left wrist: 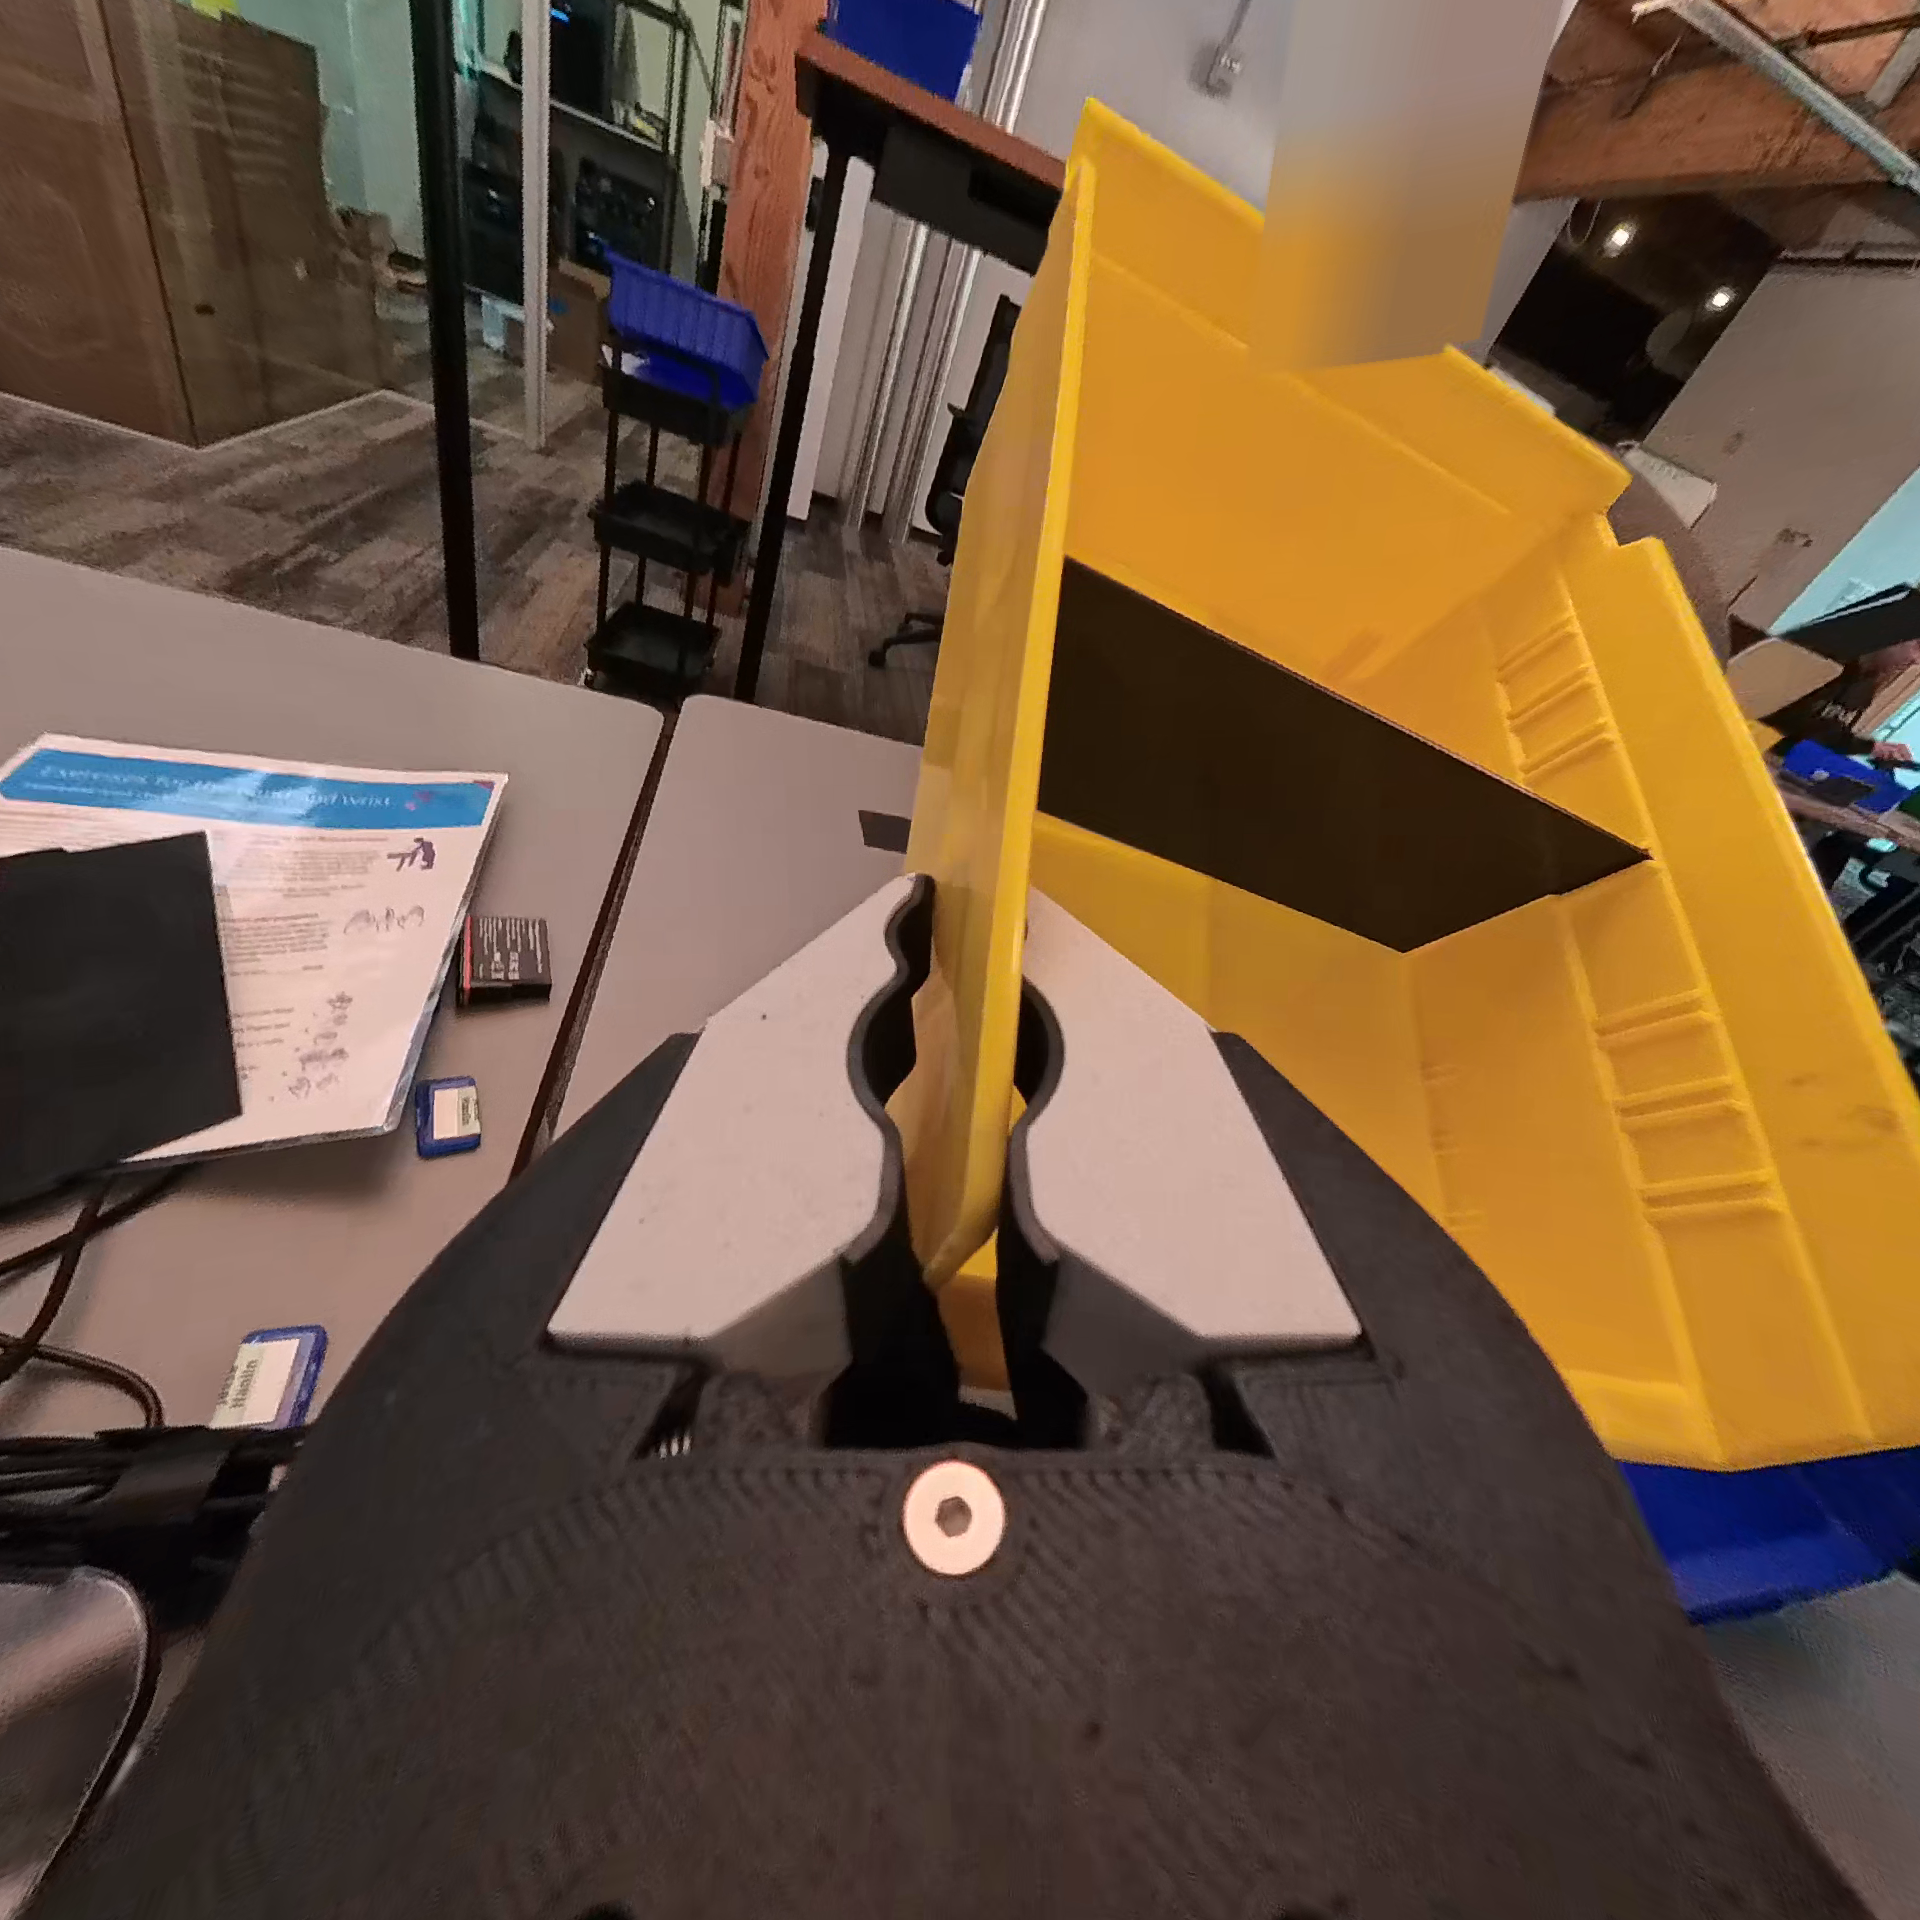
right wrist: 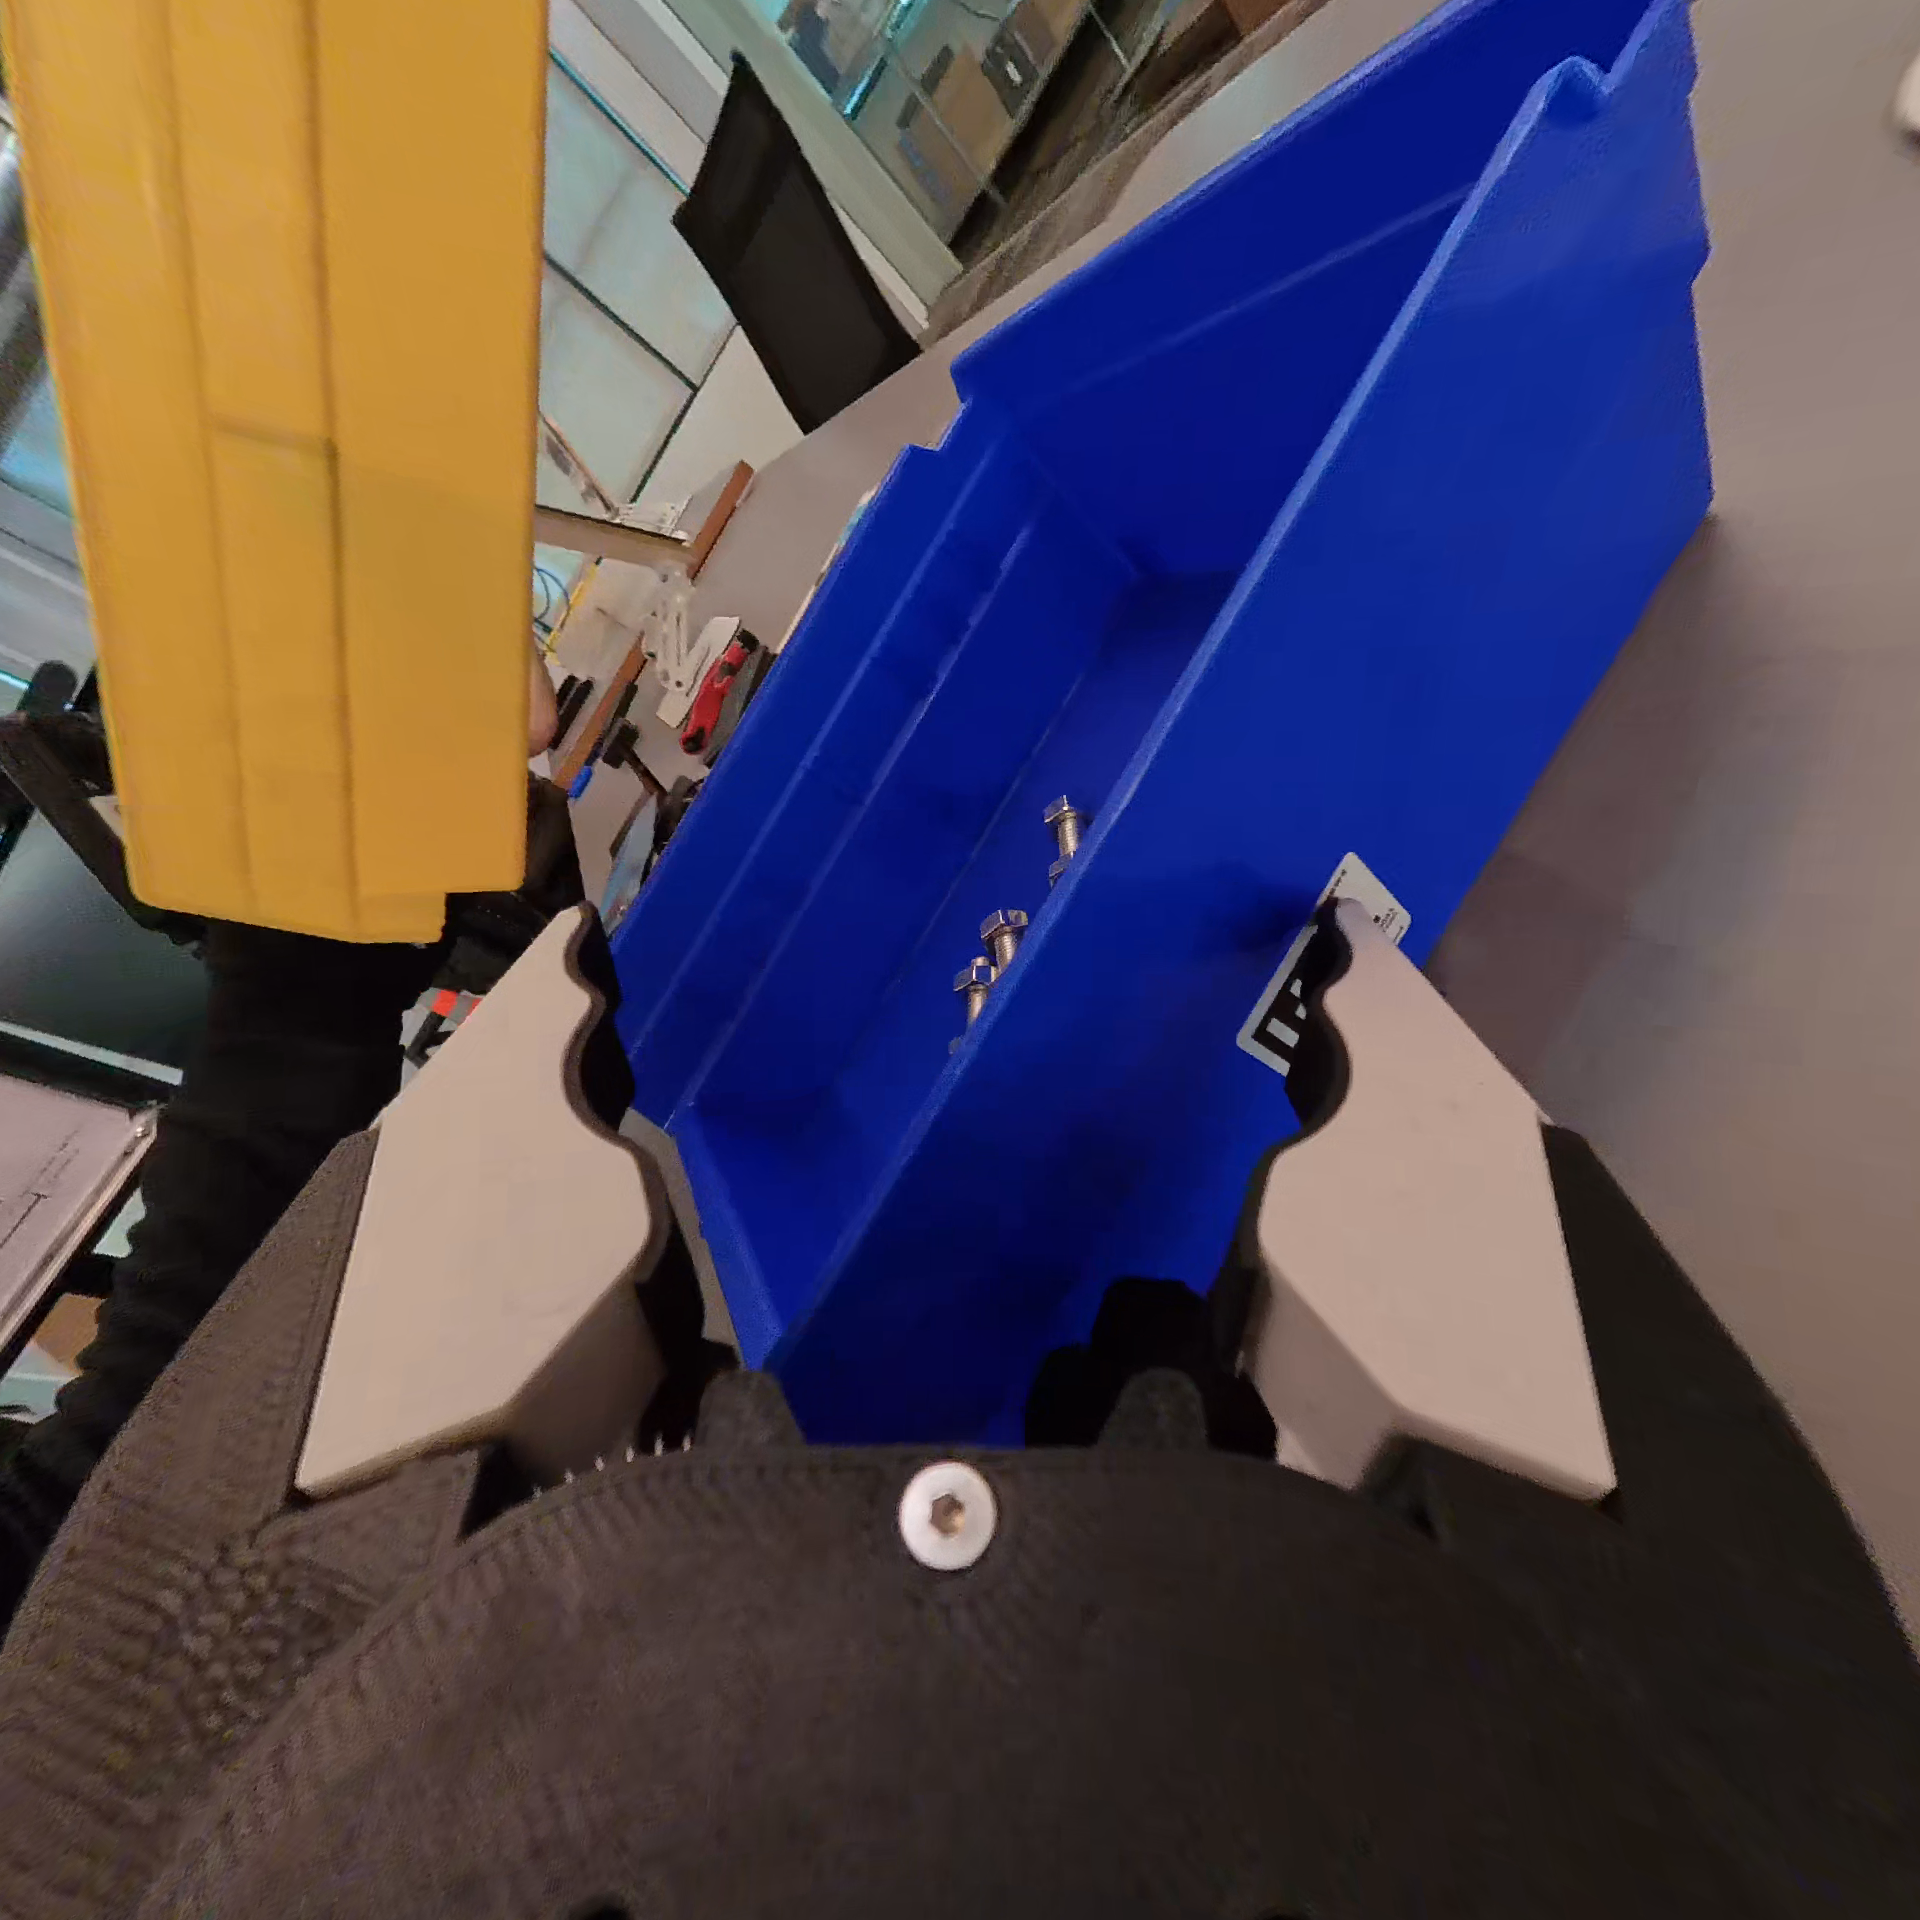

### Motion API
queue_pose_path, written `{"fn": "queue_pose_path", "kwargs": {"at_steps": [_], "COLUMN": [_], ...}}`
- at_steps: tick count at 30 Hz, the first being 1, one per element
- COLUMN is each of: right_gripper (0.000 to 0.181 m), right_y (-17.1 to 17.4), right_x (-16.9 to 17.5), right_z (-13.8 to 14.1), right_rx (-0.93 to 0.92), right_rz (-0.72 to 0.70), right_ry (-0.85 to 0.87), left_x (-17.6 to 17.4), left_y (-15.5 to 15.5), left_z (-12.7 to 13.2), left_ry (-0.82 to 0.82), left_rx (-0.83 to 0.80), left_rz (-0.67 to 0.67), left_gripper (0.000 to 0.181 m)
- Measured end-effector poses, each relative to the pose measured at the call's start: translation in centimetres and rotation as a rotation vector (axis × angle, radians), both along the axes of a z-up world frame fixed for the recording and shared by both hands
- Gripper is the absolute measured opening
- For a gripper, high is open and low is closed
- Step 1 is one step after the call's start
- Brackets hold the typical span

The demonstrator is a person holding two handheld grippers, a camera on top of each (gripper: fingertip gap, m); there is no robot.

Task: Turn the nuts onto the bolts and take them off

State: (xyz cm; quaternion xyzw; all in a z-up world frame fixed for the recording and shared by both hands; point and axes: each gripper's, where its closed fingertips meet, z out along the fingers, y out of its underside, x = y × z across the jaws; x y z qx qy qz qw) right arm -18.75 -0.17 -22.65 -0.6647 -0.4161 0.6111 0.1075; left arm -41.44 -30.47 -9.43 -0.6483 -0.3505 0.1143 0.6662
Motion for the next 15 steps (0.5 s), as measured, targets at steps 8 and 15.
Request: {"fn": "queue_pose_path", "kwargs": {"at_steps": [8, 15], "right_gripper": [0.136, 0.141], "right_y": [-5.3, -10.1], "right_x": [-5.3, -8.9], "right_z": [0.5, 0.7], "right_rx": [-0.047, -0.109], "right_rz": [0.047, 0.141], "right_ry": [0.071, 0.105], "left_x": [0.4, 0.9], "left_y": [-0.5, 0.0], "left_z": [1.9, 2.8], "left_ry": [0.006, 0.018], "left_rx": [0.015, 0.022], "left_rz": [0.010, -0.007], "left_gripper": [0.006, 0.006]}}
